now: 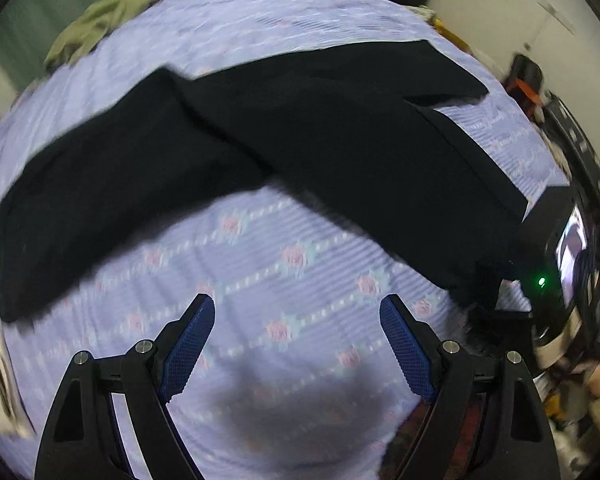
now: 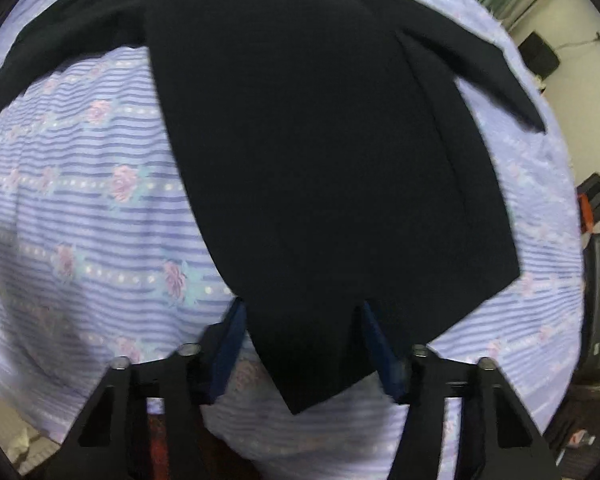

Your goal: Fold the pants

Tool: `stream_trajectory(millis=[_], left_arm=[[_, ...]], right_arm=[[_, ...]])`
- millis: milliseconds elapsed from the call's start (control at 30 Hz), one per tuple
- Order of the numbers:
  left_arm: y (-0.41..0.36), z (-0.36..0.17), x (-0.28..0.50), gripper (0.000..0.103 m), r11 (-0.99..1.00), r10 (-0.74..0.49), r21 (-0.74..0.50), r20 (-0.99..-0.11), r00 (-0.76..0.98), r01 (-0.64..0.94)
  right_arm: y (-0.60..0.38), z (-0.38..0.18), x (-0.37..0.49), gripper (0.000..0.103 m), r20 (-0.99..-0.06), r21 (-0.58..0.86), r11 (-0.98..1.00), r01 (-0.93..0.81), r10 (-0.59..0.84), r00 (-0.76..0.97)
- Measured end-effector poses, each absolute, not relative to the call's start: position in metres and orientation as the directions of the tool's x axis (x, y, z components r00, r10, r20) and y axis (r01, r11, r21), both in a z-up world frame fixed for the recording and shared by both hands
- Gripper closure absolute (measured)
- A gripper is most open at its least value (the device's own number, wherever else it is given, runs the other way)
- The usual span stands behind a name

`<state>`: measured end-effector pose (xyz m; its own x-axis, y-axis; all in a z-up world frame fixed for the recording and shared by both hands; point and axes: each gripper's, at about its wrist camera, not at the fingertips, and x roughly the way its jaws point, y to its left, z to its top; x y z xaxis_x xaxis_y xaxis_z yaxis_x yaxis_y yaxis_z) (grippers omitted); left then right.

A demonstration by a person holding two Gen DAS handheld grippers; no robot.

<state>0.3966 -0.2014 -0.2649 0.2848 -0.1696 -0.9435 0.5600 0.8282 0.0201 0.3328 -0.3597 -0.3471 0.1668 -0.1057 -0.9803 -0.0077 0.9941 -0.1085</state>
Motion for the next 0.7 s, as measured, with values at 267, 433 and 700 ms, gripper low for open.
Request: stream_trajectory(millis=[267,433,700], left_arm=[[-0.239,-0.247,0.408,0.016,0.546,-0.23,0.284,-0.854,0.467,0.788],[-0.278,-0.253,0.421,0.015,0.282,-0.277,0.464,-0.798,0.535,0.84],[-0.337,-0.274,0.458,0.047,0.08,-0.308,0.501,-0.81,0.499,0.862]], right_arm=[[-0.396,-0.264,0.324,0.101,-0.933,-0.104,0.989,0.103,-0.132,0.335],[-0.423,-0.212,0.323,0.101,-0.878,-0.134,0.978,0.161,-0.193,0.438],[-0.44,-0.182,0.352,0.101,-0.832,-0.173,0.969,0.175,-0.239,0.5]])
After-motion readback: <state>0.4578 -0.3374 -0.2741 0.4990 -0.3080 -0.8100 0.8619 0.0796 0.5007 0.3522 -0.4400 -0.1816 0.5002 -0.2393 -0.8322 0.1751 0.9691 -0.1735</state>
